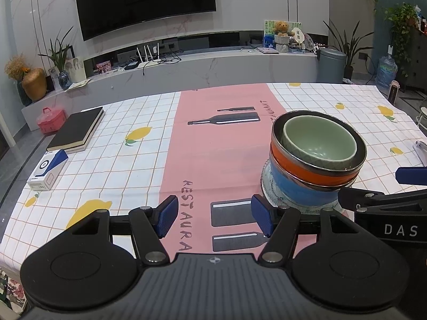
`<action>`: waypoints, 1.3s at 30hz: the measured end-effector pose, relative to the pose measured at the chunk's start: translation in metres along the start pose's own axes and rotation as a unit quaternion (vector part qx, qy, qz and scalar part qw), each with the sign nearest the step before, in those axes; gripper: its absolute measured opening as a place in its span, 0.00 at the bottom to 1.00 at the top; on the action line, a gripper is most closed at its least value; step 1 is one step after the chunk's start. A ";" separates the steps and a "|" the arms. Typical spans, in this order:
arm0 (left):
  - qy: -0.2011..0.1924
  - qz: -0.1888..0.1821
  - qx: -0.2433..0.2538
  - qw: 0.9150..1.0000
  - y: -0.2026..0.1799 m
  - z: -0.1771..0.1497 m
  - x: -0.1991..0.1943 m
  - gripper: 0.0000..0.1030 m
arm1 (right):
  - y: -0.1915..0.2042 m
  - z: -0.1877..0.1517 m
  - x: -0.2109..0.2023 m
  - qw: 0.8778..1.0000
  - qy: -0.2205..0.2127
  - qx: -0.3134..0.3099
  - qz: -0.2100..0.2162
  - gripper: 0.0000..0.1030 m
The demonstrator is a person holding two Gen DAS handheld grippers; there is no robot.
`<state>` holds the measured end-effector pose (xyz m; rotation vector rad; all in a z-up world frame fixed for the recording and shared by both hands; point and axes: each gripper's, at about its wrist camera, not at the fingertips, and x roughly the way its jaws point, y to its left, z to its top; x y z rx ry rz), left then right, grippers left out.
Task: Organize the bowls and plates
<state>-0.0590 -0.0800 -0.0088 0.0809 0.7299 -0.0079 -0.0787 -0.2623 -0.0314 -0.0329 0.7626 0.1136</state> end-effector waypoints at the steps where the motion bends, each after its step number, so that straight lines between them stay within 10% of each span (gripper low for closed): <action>1: 0.000 0.000 0.000 1.000 0.000 0.000 0.000 0.72 | 0.000 0.000 0.000 1.000 0.000 0.000 0.000 0.86; 39: 0.006 -0.008 -0.009 1.000 0.002 0.000 0.003 0.74 | 0.001 -0.002 0.007 1.000 0.012 0.001 -0.003 0.87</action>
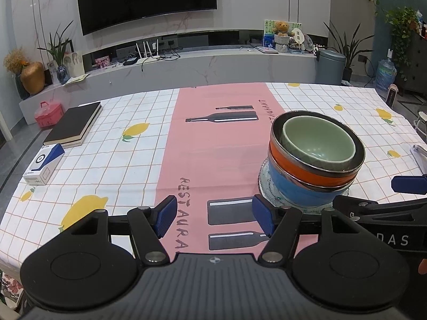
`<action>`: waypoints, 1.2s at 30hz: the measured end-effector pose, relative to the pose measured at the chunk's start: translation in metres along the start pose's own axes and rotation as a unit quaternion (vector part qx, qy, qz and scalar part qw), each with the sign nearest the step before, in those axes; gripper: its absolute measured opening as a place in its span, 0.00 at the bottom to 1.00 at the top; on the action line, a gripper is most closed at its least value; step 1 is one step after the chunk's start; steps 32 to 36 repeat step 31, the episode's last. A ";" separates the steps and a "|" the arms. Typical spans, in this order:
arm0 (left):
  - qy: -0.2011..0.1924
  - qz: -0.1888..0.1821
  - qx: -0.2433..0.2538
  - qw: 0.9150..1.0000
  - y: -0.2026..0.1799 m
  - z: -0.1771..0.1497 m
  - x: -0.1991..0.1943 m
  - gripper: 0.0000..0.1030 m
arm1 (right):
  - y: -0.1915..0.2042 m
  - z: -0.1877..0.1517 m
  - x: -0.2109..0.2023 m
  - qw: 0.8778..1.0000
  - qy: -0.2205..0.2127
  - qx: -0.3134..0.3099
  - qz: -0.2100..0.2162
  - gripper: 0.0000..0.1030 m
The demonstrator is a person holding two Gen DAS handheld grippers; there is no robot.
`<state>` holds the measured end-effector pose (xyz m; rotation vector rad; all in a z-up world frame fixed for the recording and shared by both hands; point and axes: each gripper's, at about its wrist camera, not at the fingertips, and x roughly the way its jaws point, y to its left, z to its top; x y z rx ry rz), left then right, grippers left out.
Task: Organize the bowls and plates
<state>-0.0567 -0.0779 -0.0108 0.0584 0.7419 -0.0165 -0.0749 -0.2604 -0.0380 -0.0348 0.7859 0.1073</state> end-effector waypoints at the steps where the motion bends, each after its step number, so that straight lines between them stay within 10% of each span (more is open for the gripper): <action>1: 0.000 0.000 0.000 1.000 0.000 0.000 0.000 0.74 | 0.000 0.000 0.000 1.000 0.000 0.000 0.000 0.87; 36: -0.004 -0.007 -0.004 1.000 -0.003 -0.002 0.000 0.75 | -0.001 0.000 0.002 1.000 0.004 0.001 0.000 0.88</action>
